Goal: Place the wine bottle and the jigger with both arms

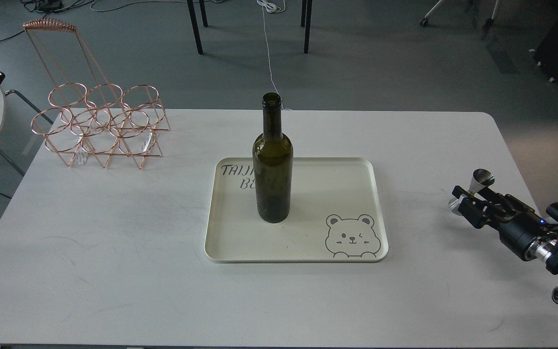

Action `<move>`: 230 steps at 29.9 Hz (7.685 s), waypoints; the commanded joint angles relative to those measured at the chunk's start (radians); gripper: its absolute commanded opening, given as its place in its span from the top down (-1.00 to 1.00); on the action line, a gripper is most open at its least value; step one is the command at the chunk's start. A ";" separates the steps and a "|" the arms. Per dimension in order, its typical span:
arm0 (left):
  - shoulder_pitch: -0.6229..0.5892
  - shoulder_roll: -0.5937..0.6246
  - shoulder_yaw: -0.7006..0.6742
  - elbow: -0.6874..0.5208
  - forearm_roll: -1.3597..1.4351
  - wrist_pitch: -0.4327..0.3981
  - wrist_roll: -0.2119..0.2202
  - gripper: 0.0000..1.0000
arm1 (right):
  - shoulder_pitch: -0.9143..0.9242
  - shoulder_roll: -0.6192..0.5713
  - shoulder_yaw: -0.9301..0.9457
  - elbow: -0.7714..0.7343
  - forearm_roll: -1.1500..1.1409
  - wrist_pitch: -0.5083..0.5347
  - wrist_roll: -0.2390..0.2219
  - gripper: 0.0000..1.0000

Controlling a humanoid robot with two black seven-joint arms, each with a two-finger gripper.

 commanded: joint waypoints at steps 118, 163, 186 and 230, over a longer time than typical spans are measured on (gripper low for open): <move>-0.084 0.011 0.021 -1.003 2.175 0.216 -0.003 0.78 | 0.424 0.115 0.407 -0.725 1.403 0.977 -0.018 -0.93; -0.301 0.109 0.271 -0.506 2.172 0.384 -0.040 0.72 | 0.421 0.121 0.410 -0.725 1.403 0.977 -0.018 -0.93; -0.279 0.043 0.345 -0.408 2.094 0.392 -0.037 -0.15 | 0.421 0.121 0.408 -0.725 1.403 0.977 -0.018 -0.93; -0.104 0.148 0.246 -0.135 -0.089 0.101 -0.048 -0.97 | 0.343 0.123 0.433 -0.725 1.607 0.977 -0.139 -0.99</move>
